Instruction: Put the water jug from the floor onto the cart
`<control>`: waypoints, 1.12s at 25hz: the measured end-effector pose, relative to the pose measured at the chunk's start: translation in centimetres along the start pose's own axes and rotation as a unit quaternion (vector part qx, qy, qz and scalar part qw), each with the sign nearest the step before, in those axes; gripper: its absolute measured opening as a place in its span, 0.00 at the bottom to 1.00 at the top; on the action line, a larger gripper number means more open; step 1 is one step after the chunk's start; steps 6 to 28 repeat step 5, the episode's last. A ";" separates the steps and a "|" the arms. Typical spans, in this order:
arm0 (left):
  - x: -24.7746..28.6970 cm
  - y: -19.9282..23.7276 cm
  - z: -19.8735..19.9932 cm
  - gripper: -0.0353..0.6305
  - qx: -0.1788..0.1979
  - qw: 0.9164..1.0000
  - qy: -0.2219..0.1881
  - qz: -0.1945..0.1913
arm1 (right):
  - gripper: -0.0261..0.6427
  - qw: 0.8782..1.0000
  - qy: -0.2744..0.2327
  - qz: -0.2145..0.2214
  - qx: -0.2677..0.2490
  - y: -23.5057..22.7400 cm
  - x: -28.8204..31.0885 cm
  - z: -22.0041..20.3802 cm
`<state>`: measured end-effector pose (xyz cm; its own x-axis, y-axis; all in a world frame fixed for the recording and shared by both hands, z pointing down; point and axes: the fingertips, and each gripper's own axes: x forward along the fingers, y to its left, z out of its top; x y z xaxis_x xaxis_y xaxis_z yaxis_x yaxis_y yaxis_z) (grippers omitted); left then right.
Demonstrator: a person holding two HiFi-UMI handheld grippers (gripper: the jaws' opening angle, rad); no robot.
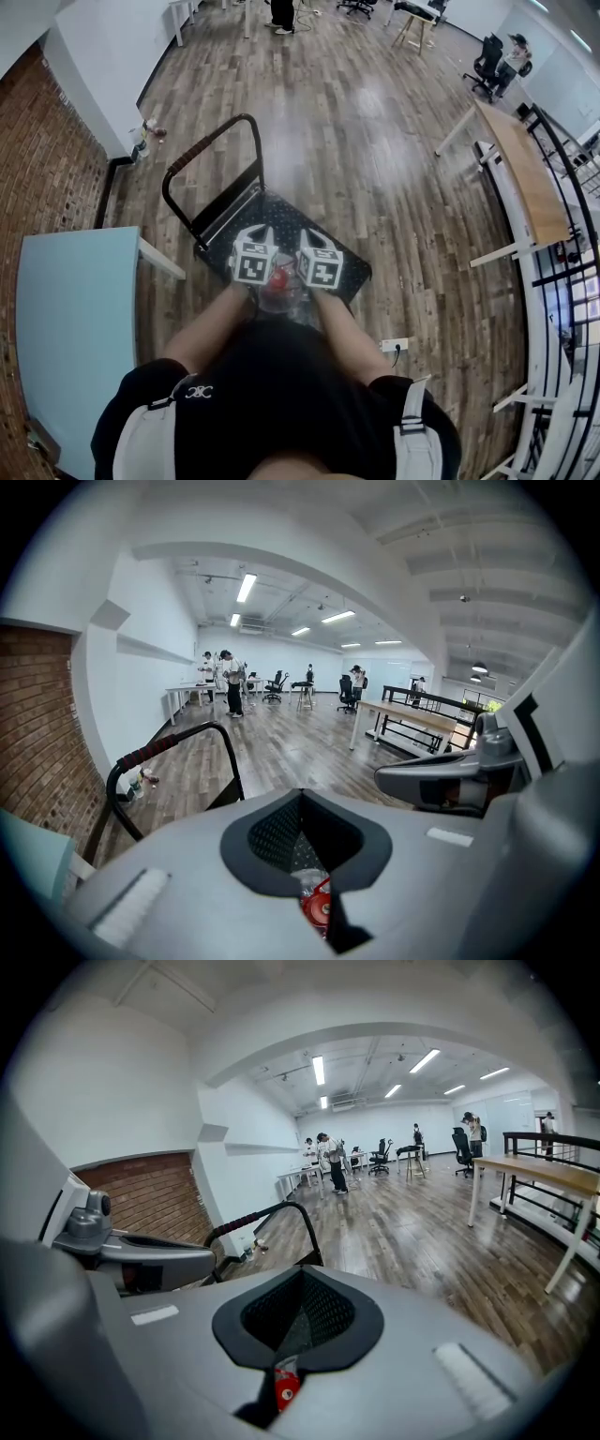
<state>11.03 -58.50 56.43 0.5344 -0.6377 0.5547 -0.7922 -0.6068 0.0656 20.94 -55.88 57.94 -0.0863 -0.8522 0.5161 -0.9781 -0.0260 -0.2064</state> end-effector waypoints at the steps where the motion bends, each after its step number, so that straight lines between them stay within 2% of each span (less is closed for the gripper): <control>1: 0.1 0.2 -0.1 0.05 -0.005 1.000 0.002 0.001 | 0.06 1.000 -0.001 0.001 0.001 0.0 0.0 0.1; 5: 0.7 0.7 -0.8 0.05 -0.028 1.000 0.007 -0.001 | 0.06 1.000 -0.003 0.001 0.005 -0.3 0.0 0.2; 28: 0.7 0.7 -0.8 0.05 -0.028 1.000 0.007 -0.001 | 0.06 1.000 -0.003 0.001 0.005 -0.3 0.0 0.2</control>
